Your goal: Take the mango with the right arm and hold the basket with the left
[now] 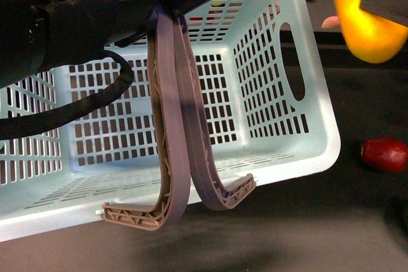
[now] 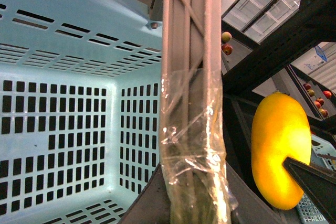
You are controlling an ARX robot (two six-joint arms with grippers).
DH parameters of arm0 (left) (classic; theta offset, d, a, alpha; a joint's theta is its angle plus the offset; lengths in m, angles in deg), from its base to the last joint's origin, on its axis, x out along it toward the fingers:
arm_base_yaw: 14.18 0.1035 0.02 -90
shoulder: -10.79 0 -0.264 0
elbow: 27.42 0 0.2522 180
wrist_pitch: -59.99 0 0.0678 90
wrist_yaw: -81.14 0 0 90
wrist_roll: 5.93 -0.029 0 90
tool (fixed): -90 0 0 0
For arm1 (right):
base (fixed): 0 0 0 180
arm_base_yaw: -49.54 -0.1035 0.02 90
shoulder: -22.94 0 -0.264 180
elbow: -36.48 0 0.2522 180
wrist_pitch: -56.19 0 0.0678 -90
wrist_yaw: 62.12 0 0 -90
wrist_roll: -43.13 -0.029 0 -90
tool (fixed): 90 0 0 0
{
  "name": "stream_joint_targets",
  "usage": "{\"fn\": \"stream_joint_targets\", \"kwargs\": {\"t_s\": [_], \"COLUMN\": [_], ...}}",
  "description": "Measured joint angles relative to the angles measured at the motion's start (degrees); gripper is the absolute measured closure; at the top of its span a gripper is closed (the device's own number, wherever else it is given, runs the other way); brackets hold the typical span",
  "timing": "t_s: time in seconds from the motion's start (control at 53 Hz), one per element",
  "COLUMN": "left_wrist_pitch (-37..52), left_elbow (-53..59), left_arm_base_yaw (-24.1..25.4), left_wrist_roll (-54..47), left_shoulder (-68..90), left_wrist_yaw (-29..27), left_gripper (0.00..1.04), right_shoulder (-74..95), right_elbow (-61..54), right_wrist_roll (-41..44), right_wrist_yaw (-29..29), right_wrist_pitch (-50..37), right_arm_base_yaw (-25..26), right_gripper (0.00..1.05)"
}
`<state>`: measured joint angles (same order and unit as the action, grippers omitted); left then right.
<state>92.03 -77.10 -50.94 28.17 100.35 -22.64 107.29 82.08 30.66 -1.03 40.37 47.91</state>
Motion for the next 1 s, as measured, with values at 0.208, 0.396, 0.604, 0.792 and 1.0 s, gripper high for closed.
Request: {"fn": "stream_joint_targets", "kwargs": {"t_s": [0.208, 0.396, 0.604, 0.792, 1.0], "left_wrist_pitch": [0.02, 0.02, 0.02, -0.04, 0.00], "left_elbow": [0.00, 0.00, 0.00, 0.37, 0.35], "left_arm_base_yaw": [0.00, 0.00, 0.00, 0.00, 0.00], "left_wrist_roll": [0.02, 0.02, 0.00, 0.02, -0.17], "left_shoulder": [0.00, 0.00, 0.00, 0.33, 0.33], "left_wrist_yaw": [0.02, 0.04, 0.00, -0.20, 0.04], "left_gripper": [0.97, 0.97, 0.97, 0.97, 0.97], "right_shoulder": [6.03, 10.19, 3.85, -10.95, -30.67], "right_elbow": [1.64, 3.61, 3.54, 0.39, -7.48], "right_wrist_roll": [-1.38, -2.03, -2.03, -1.97, -0.81], "right_wrist_yaw": [5.01, 8.68, 8.90, 9.53, 14.16], "right_wrist_pitch": [-1.46, -2.27, -0.26, 5.55, 13.40], "right_arm_base_yaw": [-10.16, -13.84, -14.82, -12.11, -5.35], "right_gripper": [0.51, 0.39, 0.08, 0.08, 0.08]}}
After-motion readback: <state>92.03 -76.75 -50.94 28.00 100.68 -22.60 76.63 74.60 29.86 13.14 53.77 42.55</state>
